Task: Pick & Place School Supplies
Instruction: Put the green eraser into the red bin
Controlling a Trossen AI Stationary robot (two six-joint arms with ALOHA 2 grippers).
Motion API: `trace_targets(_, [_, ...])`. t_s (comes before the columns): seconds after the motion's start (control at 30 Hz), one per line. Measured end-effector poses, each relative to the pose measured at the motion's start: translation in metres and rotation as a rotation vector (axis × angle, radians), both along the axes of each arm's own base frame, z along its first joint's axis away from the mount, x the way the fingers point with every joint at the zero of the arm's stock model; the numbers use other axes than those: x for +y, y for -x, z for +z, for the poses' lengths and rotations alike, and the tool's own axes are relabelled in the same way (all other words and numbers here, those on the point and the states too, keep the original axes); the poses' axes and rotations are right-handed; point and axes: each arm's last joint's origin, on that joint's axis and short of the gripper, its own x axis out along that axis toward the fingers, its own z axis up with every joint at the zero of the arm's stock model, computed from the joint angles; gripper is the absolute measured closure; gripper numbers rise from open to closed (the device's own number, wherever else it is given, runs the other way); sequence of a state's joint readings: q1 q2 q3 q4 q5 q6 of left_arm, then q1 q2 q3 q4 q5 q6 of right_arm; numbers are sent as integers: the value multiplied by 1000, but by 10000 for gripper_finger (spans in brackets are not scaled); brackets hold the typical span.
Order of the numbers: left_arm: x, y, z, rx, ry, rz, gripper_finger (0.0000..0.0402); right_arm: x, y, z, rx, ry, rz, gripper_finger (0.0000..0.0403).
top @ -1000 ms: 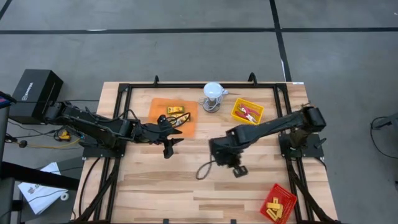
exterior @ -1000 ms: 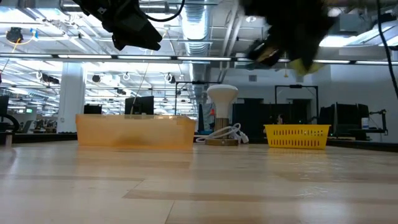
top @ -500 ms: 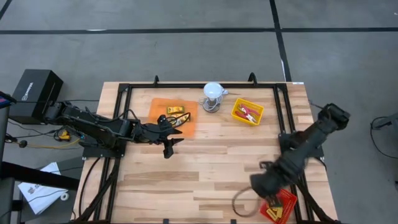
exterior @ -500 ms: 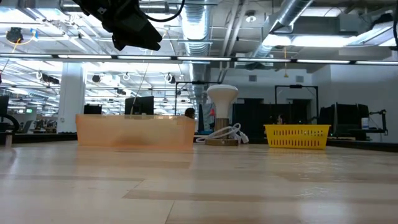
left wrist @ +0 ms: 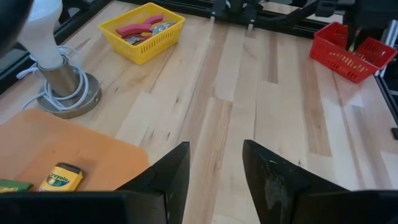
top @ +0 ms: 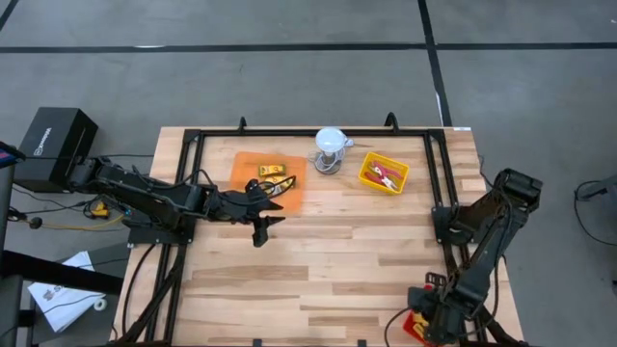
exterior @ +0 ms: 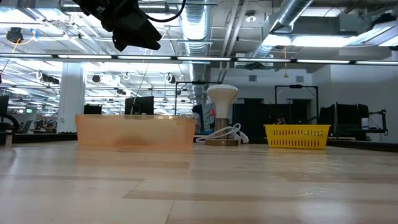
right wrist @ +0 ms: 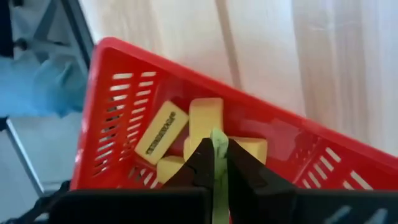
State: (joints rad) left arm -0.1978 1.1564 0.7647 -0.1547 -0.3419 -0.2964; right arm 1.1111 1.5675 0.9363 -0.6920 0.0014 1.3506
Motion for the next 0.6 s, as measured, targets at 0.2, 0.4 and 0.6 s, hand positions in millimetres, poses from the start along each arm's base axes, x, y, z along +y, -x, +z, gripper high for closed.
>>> trace_targets(0.2, [0, 0, 0, -1, 4, -7, 259, 2, 0, -4, -12, 15, -77, 349])
trace_targets(0.4, [0, 0, 1, -6, 3, -7, 259, 2, -6, -3, -37, 3, -86, 281])
trace_targets(0.6, [0, -1, 1, -12, 4, -8, 259, 2, -16, 3, -114, -2, -33, 237])
